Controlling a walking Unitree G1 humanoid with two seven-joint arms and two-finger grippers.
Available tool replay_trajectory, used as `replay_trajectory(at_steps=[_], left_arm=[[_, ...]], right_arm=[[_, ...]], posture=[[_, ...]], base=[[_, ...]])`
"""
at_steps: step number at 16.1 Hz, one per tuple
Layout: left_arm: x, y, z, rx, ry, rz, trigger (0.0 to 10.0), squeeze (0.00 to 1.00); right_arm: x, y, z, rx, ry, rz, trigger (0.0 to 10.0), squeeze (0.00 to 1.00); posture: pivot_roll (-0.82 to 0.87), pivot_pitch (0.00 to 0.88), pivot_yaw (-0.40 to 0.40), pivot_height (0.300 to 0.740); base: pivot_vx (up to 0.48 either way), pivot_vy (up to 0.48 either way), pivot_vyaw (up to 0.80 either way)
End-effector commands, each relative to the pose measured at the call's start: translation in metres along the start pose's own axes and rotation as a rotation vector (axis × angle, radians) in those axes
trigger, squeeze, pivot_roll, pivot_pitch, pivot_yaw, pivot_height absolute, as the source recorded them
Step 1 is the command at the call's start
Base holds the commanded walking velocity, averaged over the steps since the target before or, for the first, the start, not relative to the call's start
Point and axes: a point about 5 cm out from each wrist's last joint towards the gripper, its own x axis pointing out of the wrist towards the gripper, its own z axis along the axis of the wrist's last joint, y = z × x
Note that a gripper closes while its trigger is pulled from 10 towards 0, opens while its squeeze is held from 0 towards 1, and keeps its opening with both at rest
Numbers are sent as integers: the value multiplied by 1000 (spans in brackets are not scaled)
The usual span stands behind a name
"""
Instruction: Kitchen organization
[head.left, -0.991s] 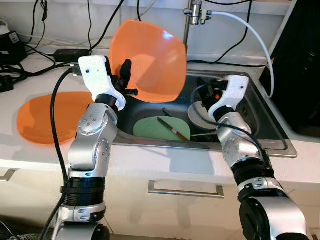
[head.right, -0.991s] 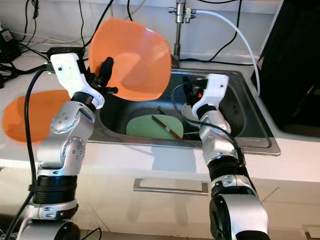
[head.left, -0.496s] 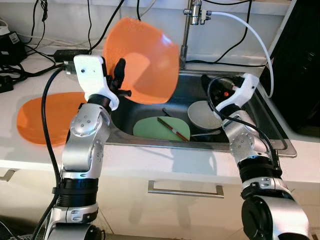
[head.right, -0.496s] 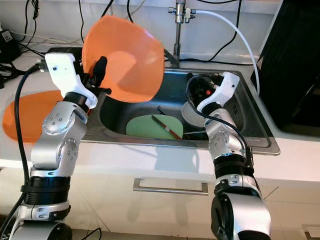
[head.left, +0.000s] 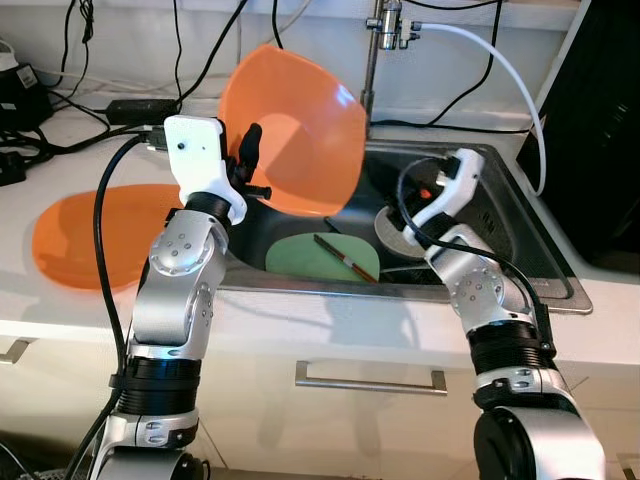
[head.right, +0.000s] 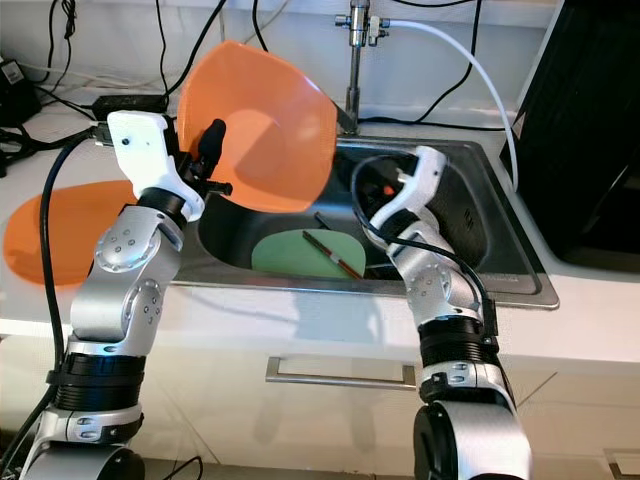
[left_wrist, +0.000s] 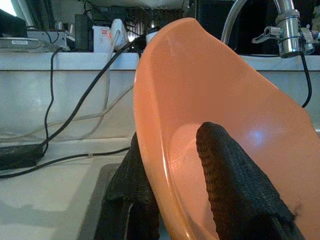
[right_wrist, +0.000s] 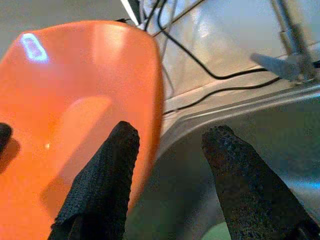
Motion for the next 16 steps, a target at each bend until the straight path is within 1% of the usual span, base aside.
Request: replay_trajectory(at_steps=[1, 3, 8, 11, 16], left_arm=[[2, -2, 9, 15, -46, -18, 10000, 0], [2, -2, 9, 18, -46, -19, 10000, 0], [4, -5, 9, 8, -50, -25, 10000, 0], [3, -8, 9, 5, -50, -33, 10000, 0], [3, -15, 10, -19, -64, -68, 10000, 0]], right_arm=[[-2, 1, 0, 16, 4, 12, 10000, 0], [-3, 2, 1, 38, 8, 25, 10000, 0], [-3, 7, -1, 48, 24, 56, 10000, 0], [-3, 11, -3, 70, 31, 70, 10000, 0], [-2, 11, -4, 69, 42, 73, 10000, 0]], posture=[[99, 0, 11, 740], [98, 0, 11, 740], [100, 0, 8, 740], [102, 0, 2, 740], [101, 0, -6, 740]], base=[[0, 0, 0], [0, 0, 0], [0, 0, 0], [0, 0, 0], [0, 0, 0]])
